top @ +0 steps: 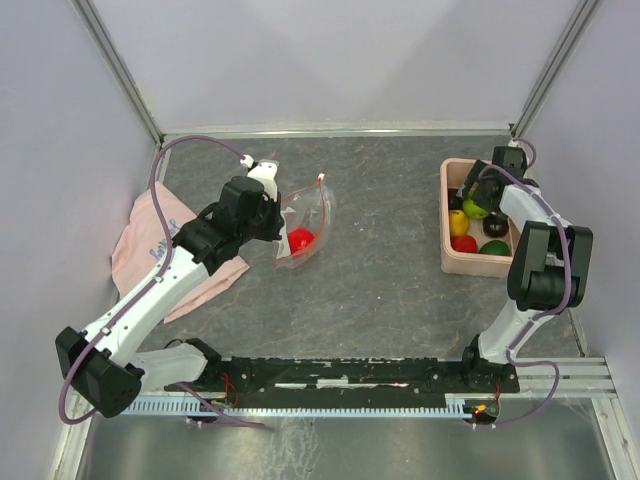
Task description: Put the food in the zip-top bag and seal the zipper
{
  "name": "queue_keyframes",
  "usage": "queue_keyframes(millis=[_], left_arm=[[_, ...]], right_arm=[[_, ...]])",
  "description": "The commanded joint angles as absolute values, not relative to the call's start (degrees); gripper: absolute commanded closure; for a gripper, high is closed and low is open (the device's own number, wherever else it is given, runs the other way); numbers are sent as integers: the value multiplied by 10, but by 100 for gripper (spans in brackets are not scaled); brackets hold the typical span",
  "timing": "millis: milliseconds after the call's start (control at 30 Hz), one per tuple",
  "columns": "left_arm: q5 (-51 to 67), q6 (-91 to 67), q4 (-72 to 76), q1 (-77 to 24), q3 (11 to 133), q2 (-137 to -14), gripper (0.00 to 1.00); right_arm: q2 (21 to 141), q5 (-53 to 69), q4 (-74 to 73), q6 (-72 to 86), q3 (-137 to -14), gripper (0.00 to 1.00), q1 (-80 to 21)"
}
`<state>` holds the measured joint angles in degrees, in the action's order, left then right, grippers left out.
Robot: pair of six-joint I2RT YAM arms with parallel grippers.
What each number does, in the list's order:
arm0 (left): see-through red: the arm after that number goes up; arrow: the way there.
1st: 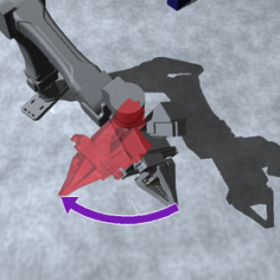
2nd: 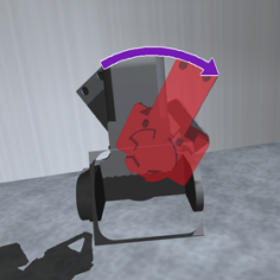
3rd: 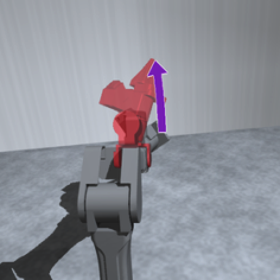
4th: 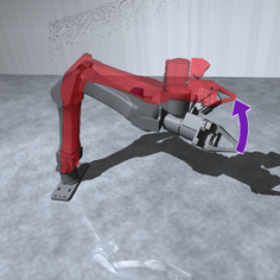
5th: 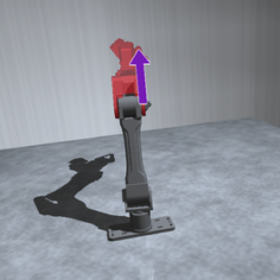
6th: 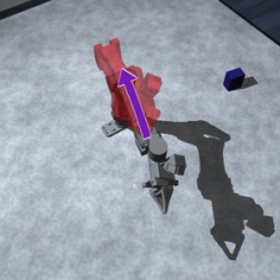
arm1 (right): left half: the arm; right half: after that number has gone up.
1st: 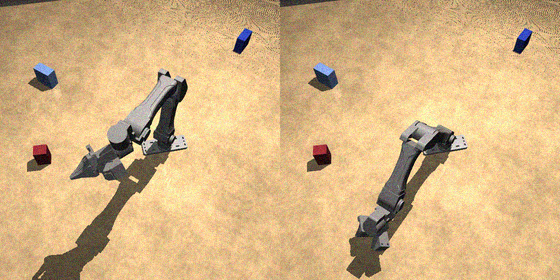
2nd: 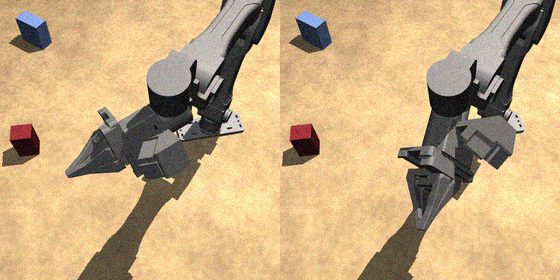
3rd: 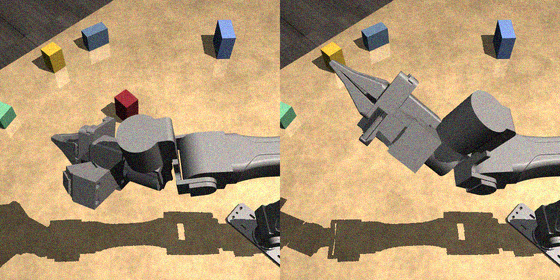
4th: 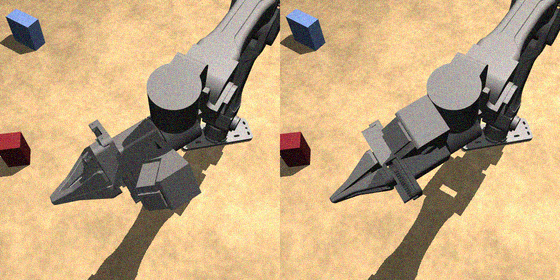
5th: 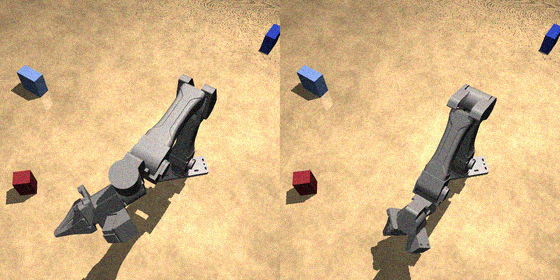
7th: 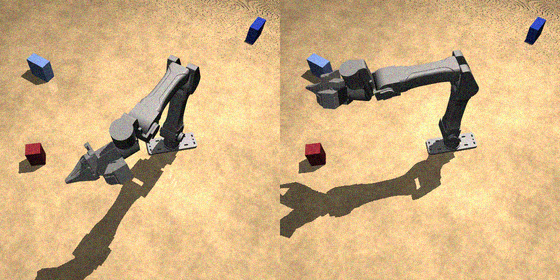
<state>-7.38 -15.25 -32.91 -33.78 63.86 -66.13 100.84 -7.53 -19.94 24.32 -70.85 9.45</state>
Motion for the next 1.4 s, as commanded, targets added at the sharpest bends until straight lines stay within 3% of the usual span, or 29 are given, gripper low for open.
queue_keyframes(millis=[0,100,333,433,800,1367], left_arm=[[-71,-123,-318,-332,649,-661,97],[-68,-123,-319,-331,649,-660,97],[-63,-124,-319,-331,649,-657,97],[-61,-124,-318,-330,650,-654,97],[-47,-124,-317,-329,650,-652,97],[-30,-127,-312,-329,647,-645,97]], right_arm=[[1017,-55,-171,254,-719,0,98],[1012,-53,-172,253,-713,5,99],[964,-52,-180,232,-698,32,100],[934,-52,-186,229,-688,38,99],[787,-52,-246,221,-664,39,72],[622,-13,-270,226,-676,39,-169]])
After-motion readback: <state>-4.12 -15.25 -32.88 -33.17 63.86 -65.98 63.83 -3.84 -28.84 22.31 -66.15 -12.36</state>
